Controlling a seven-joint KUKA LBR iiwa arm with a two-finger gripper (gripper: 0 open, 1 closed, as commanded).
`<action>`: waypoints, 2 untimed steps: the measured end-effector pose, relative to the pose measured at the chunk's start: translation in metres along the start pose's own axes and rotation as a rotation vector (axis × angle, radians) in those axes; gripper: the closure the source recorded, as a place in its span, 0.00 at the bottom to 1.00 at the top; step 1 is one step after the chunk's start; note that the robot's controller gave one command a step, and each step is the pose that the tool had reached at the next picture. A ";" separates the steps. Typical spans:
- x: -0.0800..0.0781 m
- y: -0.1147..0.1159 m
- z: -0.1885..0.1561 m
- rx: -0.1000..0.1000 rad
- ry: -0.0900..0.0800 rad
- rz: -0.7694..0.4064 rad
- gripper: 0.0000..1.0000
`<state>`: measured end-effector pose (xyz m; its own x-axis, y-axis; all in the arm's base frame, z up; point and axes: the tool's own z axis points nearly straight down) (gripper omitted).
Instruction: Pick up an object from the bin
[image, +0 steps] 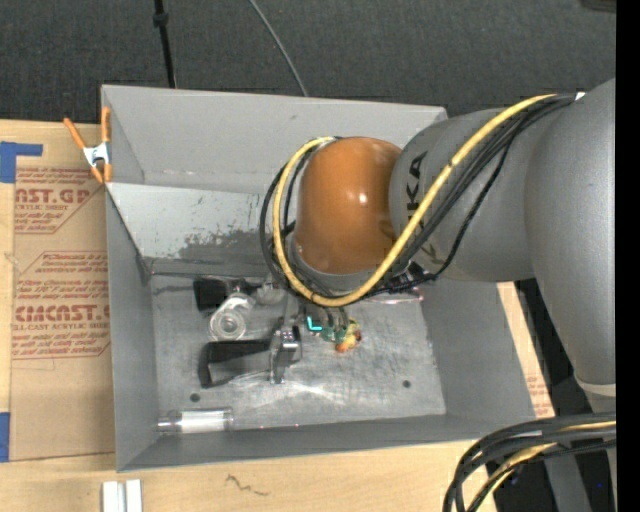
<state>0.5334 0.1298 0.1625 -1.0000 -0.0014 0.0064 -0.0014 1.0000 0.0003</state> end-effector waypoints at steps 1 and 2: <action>-0.002 0.000 -0.003 -0.001 -0.007 0.001 0.00; -0.007 0.037 0.034 -0.001 -0.018 -0.029 0.00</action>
Offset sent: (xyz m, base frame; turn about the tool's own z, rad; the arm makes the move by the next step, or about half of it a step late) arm 0.0035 0.0755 -0.0757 -0.0655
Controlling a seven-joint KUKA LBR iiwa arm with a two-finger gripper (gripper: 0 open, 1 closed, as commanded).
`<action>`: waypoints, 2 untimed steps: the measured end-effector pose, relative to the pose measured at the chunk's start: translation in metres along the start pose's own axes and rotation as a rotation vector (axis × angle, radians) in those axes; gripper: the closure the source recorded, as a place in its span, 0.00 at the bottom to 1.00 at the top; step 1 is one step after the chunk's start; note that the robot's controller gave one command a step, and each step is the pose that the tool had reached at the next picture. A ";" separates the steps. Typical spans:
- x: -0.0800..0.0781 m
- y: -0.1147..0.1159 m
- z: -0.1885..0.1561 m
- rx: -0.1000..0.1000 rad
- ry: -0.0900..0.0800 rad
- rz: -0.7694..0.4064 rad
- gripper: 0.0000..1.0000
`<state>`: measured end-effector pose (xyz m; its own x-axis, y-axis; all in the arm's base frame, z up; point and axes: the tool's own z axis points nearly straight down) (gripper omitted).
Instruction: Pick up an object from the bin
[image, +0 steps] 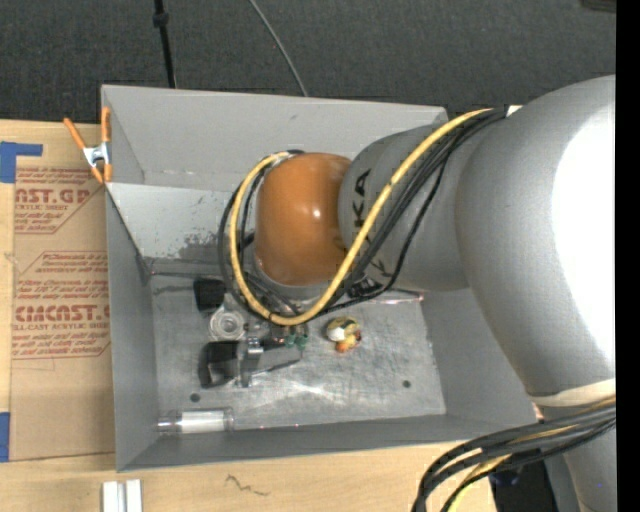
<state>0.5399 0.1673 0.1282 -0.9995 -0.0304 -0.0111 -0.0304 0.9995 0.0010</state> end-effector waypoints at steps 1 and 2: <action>0.020 0.010 0.052 -0.007 -0.007 0.059 1.00; 0.020 0.010 0.052 -0.007 -0.007 0.059 1.00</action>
Offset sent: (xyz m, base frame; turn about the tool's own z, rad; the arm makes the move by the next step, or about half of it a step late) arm 0.0000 0.0000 0.0000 0.0000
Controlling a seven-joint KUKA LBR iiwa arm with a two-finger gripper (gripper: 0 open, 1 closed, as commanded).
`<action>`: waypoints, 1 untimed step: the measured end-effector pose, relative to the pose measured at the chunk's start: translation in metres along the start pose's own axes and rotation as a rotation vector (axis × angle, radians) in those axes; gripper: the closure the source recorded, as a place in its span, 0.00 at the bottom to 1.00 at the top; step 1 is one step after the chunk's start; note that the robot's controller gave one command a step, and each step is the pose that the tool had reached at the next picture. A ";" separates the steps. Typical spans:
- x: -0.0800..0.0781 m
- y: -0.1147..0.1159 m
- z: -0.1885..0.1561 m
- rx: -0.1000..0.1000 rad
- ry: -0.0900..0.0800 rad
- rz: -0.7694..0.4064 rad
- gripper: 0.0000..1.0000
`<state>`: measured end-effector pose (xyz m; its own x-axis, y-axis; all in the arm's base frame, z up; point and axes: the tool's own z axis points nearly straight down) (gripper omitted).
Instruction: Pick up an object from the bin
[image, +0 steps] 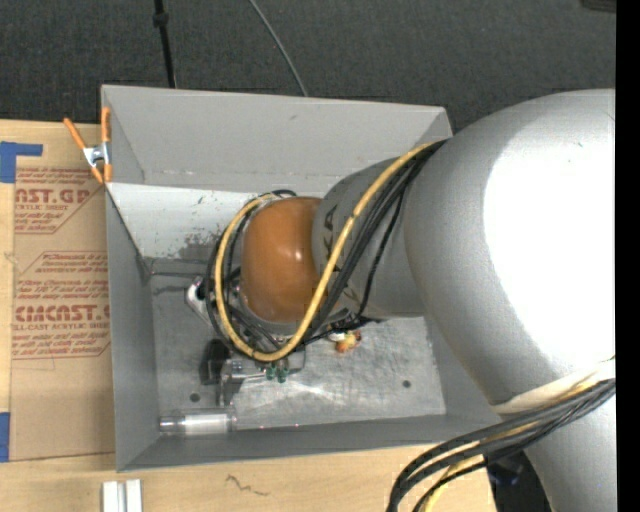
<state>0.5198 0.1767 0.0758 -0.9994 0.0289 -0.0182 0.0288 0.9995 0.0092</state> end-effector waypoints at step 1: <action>-0.015 -0.007 0.000 -0.001 0.022 -0.024 1.00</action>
Offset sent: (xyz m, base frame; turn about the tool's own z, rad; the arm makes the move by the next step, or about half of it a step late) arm 0.0257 0.0120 0.0115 -0.0197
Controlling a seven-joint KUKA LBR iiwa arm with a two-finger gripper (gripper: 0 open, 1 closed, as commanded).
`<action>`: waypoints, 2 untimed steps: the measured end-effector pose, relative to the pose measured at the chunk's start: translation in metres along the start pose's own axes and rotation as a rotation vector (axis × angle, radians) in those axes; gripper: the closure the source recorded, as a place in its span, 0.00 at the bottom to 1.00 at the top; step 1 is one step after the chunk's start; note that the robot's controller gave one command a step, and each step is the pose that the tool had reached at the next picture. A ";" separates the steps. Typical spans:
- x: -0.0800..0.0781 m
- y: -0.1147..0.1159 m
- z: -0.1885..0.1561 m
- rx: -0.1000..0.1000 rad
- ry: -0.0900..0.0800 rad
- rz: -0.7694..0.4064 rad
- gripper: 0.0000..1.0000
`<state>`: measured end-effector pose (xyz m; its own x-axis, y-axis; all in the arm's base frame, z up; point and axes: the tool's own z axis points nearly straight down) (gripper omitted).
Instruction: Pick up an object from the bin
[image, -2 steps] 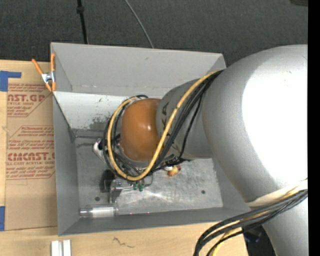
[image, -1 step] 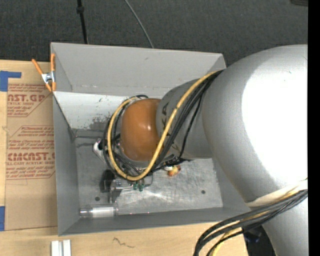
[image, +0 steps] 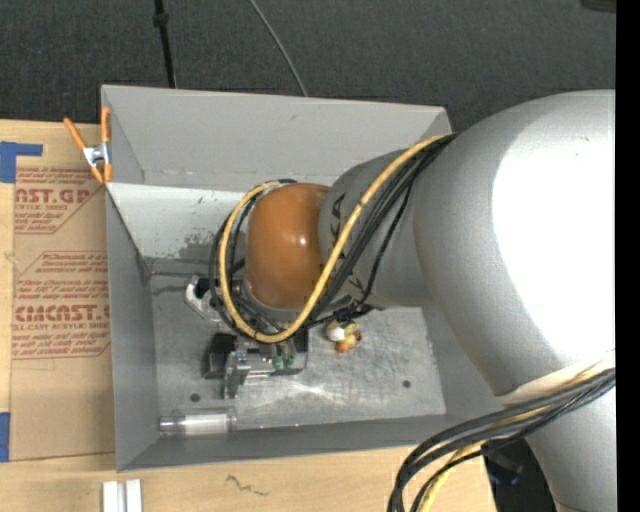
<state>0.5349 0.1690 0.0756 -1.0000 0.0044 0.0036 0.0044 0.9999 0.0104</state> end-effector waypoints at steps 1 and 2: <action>-0.008 0.004 -0.003 0.012 -0.001 0.004 1.00; 0.021 -0.021 -0.070 0.011 0.001 -0.022 1.00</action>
Offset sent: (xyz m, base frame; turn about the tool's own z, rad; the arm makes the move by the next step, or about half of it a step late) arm -0.0194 -0.0215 0.0720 -0.0212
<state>0.5144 0.1476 0.1456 -0.9998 -0.0173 0.0040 -0.0173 0.9999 -0.0009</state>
